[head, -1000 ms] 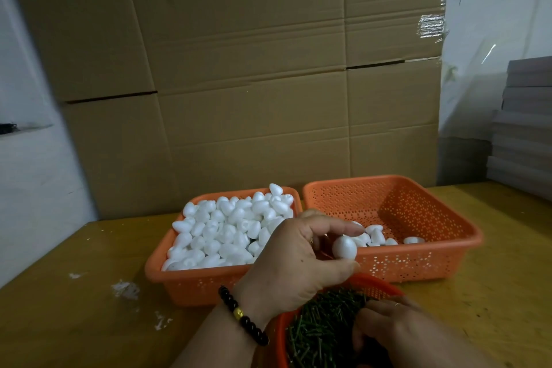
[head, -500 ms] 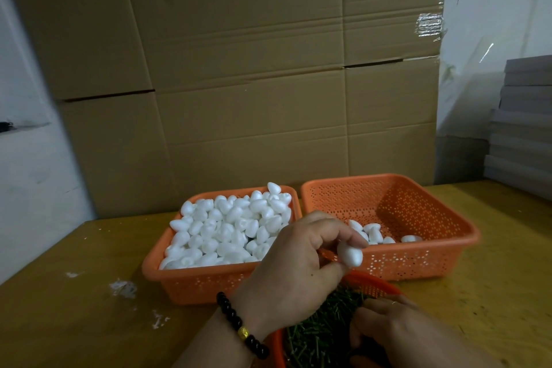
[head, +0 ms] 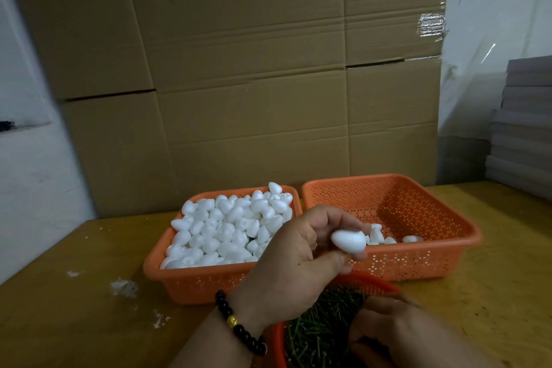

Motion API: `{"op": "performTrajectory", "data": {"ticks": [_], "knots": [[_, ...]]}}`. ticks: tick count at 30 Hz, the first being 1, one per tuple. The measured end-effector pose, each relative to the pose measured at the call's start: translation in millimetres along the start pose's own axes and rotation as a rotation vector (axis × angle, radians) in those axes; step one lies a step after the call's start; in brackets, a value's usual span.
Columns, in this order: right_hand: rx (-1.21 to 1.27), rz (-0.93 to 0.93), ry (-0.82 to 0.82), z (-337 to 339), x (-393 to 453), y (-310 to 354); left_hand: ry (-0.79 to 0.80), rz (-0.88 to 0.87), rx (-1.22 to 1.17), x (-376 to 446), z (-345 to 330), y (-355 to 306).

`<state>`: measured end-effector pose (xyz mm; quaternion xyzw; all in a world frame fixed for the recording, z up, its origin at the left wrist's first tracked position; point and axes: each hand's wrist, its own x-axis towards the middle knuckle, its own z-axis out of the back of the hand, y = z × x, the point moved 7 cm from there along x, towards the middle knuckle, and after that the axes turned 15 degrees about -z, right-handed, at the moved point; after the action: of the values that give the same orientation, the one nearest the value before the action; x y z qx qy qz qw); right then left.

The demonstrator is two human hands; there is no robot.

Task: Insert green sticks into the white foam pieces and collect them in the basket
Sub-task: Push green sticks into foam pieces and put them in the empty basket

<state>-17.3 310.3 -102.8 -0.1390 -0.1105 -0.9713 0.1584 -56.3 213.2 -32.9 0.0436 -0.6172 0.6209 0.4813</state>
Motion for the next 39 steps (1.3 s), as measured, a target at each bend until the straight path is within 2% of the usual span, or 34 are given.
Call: {"op": "performTrajectory", "data": {"ticks": [1,3,9,14,18,23,27,31,35,39], "knots": [[0.005,-0.042,0.012,2,0,-2,0.000,0.001,-0.017,0,0,0],[0.035,-0.079,-0.081,11,0,0,-0.002,0.013,-0.063,-1,-1,2],[0.084,-0.063,-0.204,15,-2,-4,-0.008,0.048,-0.186,-2,-6,6],[0.133,-0.135,-0.281,23,-4,-8,-0.039,0.120,-0.352,-5,-10,14],[0.164,-0.166,-0.497,39,-8,-9,-0.073,0.189,-0.513,-7,-14,22],[0.314,-0.183,-0.593,49,-14,-10,-0.157,0.257,-0.660,-8,-12,32],[0.547,-0.262,-0.683,57,-22,-22,-0.251,0.345,-0.774,-11,-8,39],[0.615,-0.195,-0.789,69,-28,-20,-0.286,0.441,-0.821,-14,-12,46],[0.547,-0.111,-0.812,71,-28,-15,-0.288,0.490,-0.793,-18,-17,52],[0.564,-0.127,-0.797,69,-28,-17,-0.271,0.490,-0.768,-19,-19,52]]}}
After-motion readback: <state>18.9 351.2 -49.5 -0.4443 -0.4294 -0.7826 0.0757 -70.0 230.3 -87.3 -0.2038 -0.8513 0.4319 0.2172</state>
